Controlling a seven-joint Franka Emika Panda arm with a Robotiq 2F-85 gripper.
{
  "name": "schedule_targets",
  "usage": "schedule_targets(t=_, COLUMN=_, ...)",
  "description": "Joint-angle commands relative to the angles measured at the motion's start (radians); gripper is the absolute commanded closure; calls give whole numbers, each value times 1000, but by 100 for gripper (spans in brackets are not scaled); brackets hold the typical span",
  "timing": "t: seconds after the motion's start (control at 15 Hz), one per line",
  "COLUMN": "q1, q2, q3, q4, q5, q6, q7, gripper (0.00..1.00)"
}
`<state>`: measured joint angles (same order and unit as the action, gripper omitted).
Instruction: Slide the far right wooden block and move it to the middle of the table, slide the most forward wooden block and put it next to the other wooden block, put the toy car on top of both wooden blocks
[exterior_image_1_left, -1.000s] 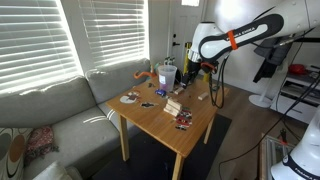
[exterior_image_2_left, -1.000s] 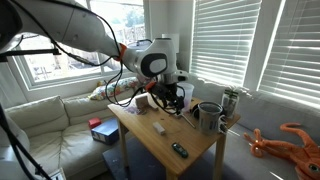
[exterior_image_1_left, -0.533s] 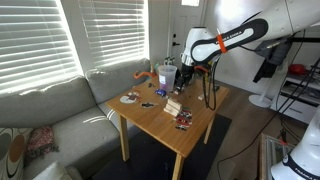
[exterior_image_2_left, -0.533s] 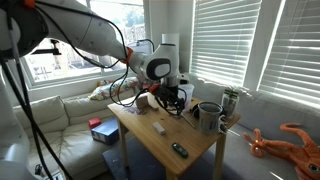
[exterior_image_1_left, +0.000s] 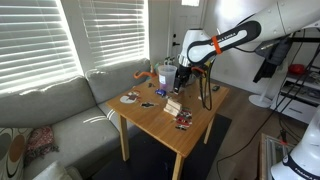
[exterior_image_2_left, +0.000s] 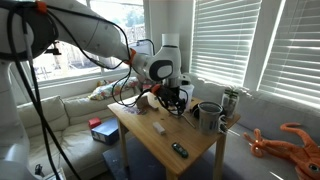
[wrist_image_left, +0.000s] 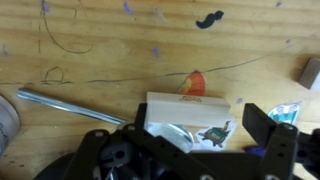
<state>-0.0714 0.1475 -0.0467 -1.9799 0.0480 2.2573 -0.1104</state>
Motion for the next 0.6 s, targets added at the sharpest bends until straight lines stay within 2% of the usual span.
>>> schedule_targets(t=0.0, q1=-6, q2=15, q3=2, q4=24, q5=24, q6=-8, q7=-28, gripper=0)
schedule_targets(t=0.4, q1=-13, q2=9, q3=-5, q4=14, q5=19, q6=-13, q7=-28, gripper=0)
schedule_targets(t=0.53, q1=-12, q2=10, q3=-7, q4=10, q5=13, q6=-7, q7=-24, gripper=4)
